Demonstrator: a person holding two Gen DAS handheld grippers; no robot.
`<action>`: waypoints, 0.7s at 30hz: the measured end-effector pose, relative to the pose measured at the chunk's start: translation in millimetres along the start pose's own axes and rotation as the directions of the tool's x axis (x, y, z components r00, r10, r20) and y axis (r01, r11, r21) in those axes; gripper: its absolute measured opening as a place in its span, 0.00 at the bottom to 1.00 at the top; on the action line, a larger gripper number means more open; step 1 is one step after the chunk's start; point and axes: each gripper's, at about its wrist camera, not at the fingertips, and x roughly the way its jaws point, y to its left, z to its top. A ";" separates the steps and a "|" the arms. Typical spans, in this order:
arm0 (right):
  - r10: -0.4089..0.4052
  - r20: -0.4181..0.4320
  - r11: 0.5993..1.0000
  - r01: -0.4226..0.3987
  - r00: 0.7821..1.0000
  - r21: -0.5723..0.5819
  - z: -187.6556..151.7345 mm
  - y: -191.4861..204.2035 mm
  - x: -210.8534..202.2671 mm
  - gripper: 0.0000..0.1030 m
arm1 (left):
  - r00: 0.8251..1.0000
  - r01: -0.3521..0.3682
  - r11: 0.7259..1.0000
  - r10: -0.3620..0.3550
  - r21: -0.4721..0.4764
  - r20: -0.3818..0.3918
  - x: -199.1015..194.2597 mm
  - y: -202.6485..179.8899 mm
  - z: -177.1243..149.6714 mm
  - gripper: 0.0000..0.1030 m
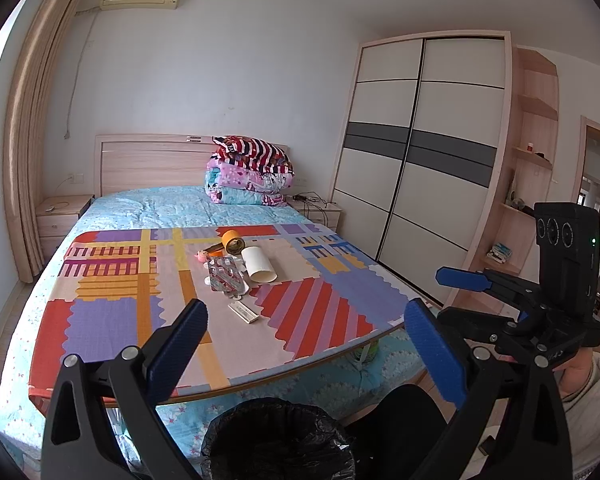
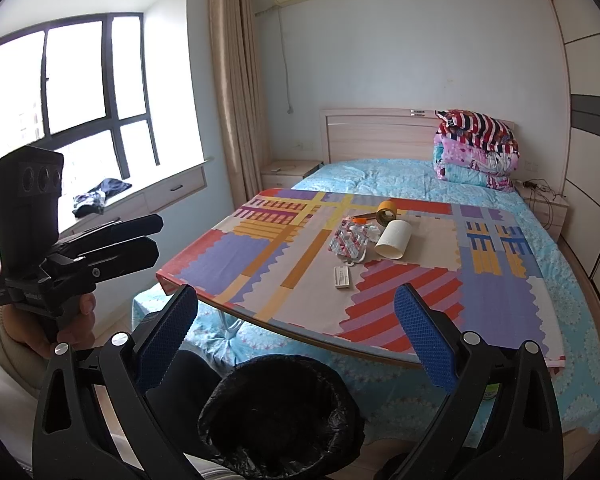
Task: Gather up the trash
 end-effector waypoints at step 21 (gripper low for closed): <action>-0.054 -0.034 0.999 0.055 0.998 0.004 20.3 -33.7 51.1 0.97 | 0.993 -0.040 0.998 0.034 -0.048 -0.117 61.1 46.0 16.3 0.92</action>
